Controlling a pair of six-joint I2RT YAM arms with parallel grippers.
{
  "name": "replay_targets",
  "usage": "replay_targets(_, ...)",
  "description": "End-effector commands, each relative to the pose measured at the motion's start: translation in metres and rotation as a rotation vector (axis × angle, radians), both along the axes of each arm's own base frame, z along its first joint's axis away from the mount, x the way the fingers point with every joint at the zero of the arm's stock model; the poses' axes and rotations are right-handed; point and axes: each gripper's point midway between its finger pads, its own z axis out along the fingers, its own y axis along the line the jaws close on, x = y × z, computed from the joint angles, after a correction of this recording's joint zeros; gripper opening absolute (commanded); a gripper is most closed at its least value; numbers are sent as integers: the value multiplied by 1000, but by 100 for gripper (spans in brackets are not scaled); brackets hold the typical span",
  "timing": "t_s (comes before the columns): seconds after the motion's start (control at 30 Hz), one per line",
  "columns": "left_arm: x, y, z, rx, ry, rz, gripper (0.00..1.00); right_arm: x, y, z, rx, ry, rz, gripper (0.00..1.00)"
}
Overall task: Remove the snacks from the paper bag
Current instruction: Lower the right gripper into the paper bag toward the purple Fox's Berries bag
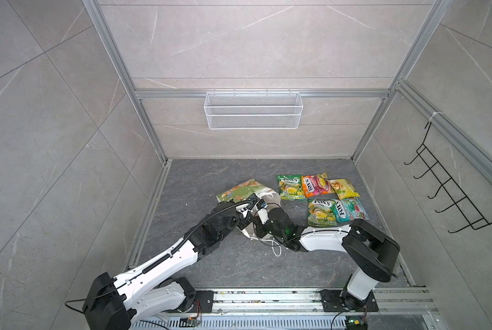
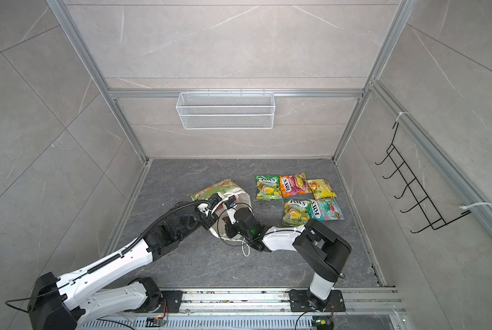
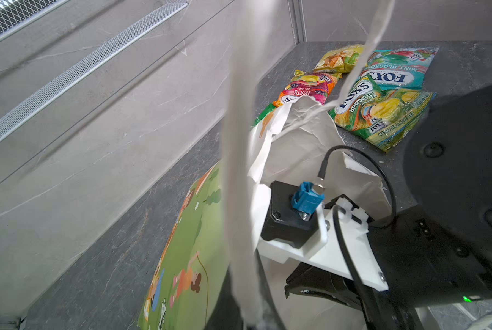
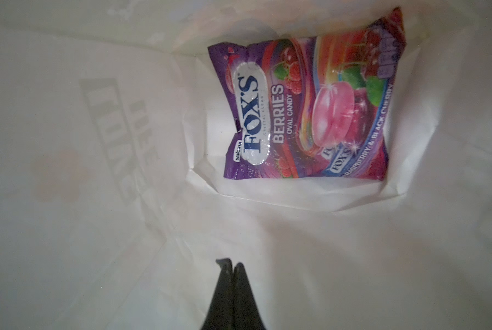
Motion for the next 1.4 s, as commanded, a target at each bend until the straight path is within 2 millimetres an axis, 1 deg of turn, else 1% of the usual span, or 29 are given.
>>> replay_targets(0.0,-3,-6,21,-62,-41,-36,0,23,-5,6,-19,-13,-117,0)
replay_targets(0.1,-5,-10,22,-67,-42,-57,0,39,-5,5,-33,6,-153,0)
replay_targets(0.13,-5,-11,22,-69,-44,-61,0,44,-4,5,-34,2,-160,6)
replay_targets(0.17,-5,-11,24,-75,-47,-65,0,47,-4,5,-31,-5,-170,13)
replay_targets(0.2,-6,-13,24,-77,-47,-72,0,53,-4,5,-29,-15,-186,16)
replay_targets(0.23,-7,-14,26,-81,-52,-80,0,59,-5,3,-31,-15,-206,21)
replay_targets(0.27,-7,-15,26,-82,-52,-85,0,65,-7,1,-29,-8,-229,31)
replay_targets(0.33,-8,-16,29,-87,-59,-97,0,76,-9,-4,-9,18,-265,32)
replay_targets(0.4,-8,-17,33,-92,-69,-101,0,81,-1,-3,30,37,-241,39)
replay_targets(0.53,-7,-20,36,-94,-76,-110,0,82,16,-8,63,81,-197,39)
replay_targets(0.6,-5,-22,35,-96,-77,-112,0,81,22,-14,80,106,-184,44)
replay_targets(0.7,-4,-27,32,-101,-71,-125,0,83,22,-24,98,134,-211,57)
replay_targets(0.73,-4,-28,30,-100,-66,-128,0,85,24,-26,105,139,-216,63)
replay_targets(0.77,-4,-31,30,-101,-63,-135,0,87,26,-30,109,153,-222,74)
replay_targets(0.8,-4,-32,30,-103,-60,-140,0,89,28,-34,107,170,-232,82)
replay_targets(0.87,-4,-36,32,-111,-57,-154,0,94,28,-39,105,194,-271,87)
replay_targets(0.93,-5,-39,35,-119,-59,-167,0,102,22,-45,111,214,-346,95)
replay_targets(0.97,-6,-40,36,-123,-60,-174,0,106,20,-48,108,224,-386,98)
replay_targets(1.1,-8,-42,36,-125,-55,-185,0,121,19,-58,65,252,-468,98)
replay_targets(1.17,-9,-42,34,-125,-49,-185,0,126,20,-61,69,259,-498,94)
replay_targets(1.23,-9,-41,32,-124,-44,-184,0,132,25,-61,94,256,-503,85)
replay_targets(1.3,-9,-40,34,-136,-44,-175,0,136,29,-62,118,284,-496,61)
replay_targets(1.33,-10,-39,34,-140,-46,-174,0,138,29,-61,132,283,-501,53)
replay_targets(1.37,-10,-38,34,-142,-49,-171,0,139,31,-57,155,273,-498,48)
